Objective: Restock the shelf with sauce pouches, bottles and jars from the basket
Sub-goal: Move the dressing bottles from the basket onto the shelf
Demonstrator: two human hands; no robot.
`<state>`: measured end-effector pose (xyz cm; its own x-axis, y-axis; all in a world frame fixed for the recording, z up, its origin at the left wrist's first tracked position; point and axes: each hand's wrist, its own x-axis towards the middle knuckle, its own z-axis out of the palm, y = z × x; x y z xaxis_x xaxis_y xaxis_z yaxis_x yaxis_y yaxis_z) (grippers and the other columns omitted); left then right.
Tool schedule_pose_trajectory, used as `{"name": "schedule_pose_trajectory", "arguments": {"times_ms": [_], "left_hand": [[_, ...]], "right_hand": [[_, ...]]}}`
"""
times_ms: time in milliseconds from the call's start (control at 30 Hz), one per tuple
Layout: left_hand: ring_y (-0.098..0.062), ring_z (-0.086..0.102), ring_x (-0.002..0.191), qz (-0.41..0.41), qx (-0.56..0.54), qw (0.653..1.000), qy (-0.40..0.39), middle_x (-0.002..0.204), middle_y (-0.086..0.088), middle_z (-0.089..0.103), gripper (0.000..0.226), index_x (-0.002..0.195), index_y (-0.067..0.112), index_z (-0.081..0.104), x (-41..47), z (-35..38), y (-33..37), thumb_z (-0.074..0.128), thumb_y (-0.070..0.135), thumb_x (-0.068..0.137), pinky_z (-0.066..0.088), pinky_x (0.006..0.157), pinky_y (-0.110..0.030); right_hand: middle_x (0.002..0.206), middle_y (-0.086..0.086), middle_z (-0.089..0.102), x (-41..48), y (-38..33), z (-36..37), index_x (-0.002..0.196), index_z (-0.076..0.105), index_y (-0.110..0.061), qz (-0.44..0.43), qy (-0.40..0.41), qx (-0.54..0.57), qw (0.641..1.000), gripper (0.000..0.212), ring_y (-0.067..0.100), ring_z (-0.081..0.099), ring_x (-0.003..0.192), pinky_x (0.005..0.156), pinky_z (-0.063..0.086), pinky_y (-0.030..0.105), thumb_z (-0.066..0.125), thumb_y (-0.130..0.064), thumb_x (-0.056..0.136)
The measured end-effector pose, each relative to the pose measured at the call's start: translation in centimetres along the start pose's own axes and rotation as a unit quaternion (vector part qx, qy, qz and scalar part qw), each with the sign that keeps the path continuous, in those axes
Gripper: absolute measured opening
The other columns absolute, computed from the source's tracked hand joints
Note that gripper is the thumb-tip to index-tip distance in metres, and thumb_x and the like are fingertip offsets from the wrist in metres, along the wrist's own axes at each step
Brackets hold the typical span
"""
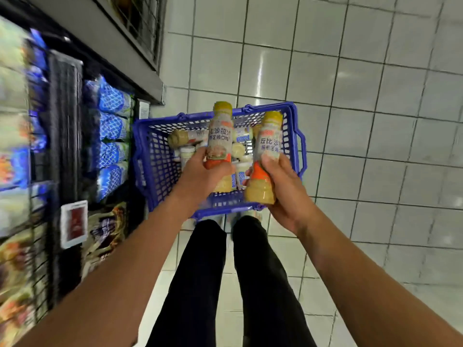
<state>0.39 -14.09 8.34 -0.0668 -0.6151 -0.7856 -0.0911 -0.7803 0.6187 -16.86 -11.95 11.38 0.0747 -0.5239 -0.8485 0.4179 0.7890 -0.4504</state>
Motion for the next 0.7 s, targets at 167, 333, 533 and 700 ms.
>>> {"name": "schedule_pose_trajectory", "arguments": {"times_ms": [167,333,533,700], "left_hand": [[-0.014,0.071,0.092,0.049,-0.012,0.999,-0.010,0.092,0.009,0.074,0.043,0.109,0.028,0.064,-7.8,-0.2,6.3,0.076,0.032,0.069,0.058,0.081,-0.032],[-0.016,0.073,0.086,0.083,-0.056,0.995,-0.017,0.090,0.007,0.075,0.032,0.096,0.041,0.067,-14.8,-0.8,11.3,0.078,0.016,0.078,0.058,0.065,-0.026],[-0.022,0.073,0.088,0.140,-0.107,0.984,0.032,0.094,-0.001,0.075,0.041,0.111,0.027,0.061,-24.0,-0.4,15.5,0.081,0.012,0.078,0.059,0.066,-0.032],[-0.032,0.071,0.099,0.186,-0.167,0.962,0.112,0.106,-0.014,0.073,0.047,0.113,0.026,0.063,-31.3,1.3,16.3,0.082,0.021,0.070,0.060,0.081,-0.043]], "right_hand": [[0.123,0.013,0.067,-8.0,-5.0,2.3,0.140,0.046,-0.021,-0.057,-0.033,-0.055,0.996,0.068,0.027,0.069,0.103,0.078,0.058,0.038,0.070,-0.011,0.077],[0.120,0.007,0.070,-15.0,-8.6,5.0,0.137,0.049,-0.024,-0.106,-0.073,-0.092,0.987,0.063,0.027,0.069,0.109,0.084,0.058,0.040,0.070,-0.014,0.079],[0.115,0.004,0.072,-22.3,-11.8,7.2,0.132,0.055,-0.029,-0.152,-0.129,-0.144,0.969,0.062,0.026,0.069,0.107,0.089,0.057,0.047,0.073,-0.022,0.073],[0.106,0.000,0.075,-27.4,-13.8,8.6,0.125,0.060,-0.032,-0.185,-0.209,-0.186,0.942,0.060,0.022,0.072,0.098,0.078,0.058,0.039,0.074,-0.031,0.067]]}}
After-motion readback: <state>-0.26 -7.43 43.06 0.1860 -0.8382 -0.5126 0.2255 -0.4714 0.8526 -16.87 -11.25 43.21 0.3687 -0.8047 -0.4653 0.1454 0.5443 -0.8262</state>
